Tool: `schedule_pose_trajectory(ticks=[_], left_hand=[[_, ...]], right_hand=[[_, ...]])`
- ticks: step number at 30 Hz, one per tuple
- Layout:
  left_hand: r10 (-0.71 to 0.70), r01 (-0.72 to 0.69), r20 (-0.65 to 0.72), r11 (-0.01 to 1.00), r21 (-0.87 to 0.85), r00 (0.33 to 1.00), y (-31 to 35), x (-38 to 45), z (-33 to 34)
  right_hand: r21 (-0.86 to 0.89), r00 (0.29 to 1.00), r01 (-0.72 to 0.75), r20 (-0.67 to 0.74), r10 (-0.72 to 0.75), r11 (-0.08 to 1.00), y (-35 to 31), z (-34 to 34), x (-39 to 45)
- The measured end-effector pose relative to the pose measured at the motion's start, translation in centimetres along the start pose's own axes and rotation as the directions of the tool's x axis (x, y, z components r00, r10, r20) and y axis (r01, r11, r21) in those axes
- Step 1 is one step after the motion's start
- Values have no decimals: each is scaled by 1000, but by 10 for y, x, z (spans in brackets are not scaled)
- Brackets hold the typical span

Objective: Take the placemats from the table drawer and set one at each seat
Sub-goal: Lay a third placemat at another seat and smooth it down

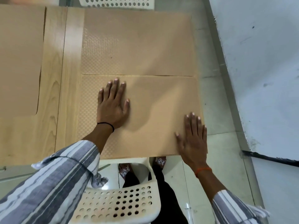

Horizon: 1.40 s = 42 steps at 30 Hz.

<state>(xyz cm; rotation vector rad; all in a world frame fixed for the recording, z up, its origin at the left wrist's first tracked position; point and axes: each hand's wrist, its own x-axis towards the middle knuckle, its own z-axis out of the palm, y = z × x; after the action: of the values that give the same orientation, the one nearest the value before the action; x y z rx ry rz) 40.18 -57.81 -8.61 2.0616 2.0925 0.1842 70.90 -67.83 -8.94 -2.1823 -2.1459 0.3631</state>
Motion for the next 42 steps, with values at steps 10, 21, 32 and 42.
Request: schedule_pose_trajectory(ticks=[10, 21, 32, 42], left_hand=[[-97, 101, 77, 993, -55, 992, 23, -10, -5], [40, -37, 136, 999, -27, 990, 162, -120, 45], [-235, 232, 73, 972, 44, 969, 10, -124, -4], [-260, 260, 48, 965, 21, 964, -37, -126, -19]], right_hand=[[-22, 998, 16, -52, -17, 1000, 6, 6, -6], [-36, 996, 15, -86, -18, 999, 4, 8, -5], [-92, 982, 172, -65, -178, 981, 1, 12, -3], [-62, 980, 198, -16, -200, 978, -9, -1, 0]])
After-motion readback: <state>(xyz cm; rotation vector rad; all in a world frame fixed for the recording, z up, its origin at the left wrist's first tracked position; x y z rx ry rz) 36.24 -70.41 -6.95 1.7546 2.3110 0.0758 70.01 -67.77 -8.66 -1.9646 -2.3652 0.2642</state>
